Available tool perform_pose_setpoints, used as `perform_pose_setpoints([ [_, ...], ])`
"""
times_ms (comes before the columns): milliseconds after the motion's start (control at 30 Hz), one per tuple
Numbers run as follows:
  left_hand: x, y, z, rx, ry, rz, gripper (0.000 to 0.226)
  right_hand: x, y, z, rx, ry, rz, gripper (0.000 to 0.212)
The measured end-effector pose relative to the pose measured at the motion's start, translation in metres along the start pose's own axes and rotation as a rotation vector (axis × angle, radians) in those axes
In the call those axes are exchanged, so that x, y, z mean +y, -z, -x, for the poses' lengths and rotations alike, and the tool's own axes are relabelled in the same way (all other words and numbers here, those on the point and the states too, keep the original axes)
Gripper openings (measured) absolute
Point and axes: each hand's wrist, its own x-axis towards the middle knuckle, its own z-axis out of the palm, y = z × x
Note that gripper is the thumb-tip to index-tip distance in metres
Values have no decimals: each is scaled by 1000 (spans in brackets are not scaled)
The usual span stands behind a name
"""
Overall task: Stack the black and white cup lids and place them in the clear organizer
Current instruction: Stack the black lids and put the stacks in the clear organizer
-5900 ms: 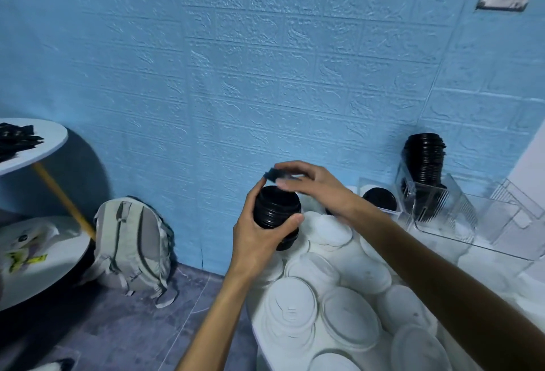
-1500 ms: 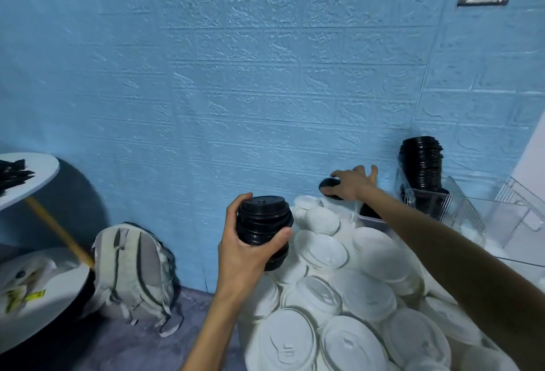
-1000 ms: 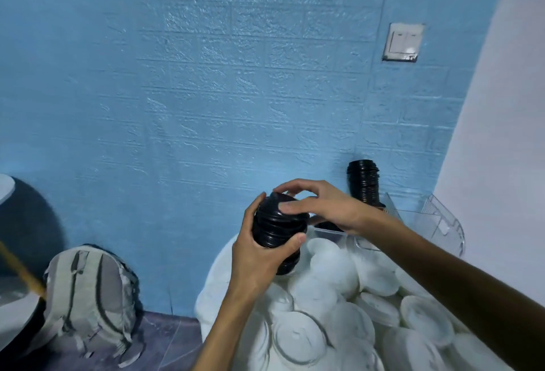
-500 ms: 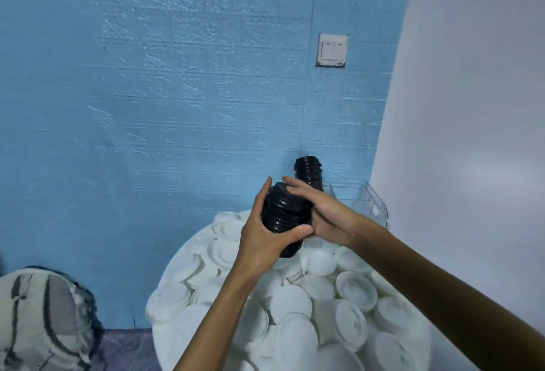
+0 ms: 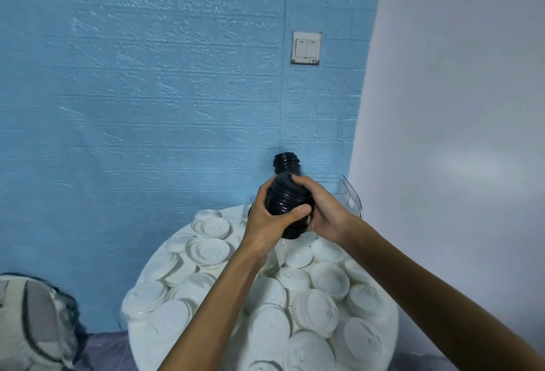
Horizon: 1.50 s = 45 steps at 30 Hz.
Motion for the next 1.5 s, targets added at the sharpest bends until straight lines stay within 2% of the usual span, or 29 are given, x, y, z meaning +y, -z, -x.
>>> perform_pose_setpoints([
  [133,-5,-11,0,-35,111,87,79,13,10,-4,74,36,-49,48],
  [200,-2,-20,2,-16,161,187,68,17,12,-3,145,77,-28,44],
  [267,-1,-31,0,82,220,287,57,19,10,0,219,116,16,34],
  [367,-5,-48,-8,222,237,184,55,19,9,1,318,185,51,20],
  [467,-6,-62,-18,263,281,102,50,20,16,-2,411,208,110,19],
  [533,-9,-69,-26,258,307,104,42,21,24,-5,453,195,109,22],
  [667,-19,-82,-46,180,361,62,59,24,44,-12,497,177,128,25],
  [800,-20,-92,-60,102,392,139,37,25,60,-26,530,186,200,27],
  [1033,-22,-112,-97,108,345,89,22,5,76,-55,553,190,211,39],
  [1267,-32,-126,-148,84,308,97,54,-12,104,-104,539,225,246,52],
  [1500,-50,-140,-190,46,312,83,59,-10,133,-154,506,188,207,59],
])
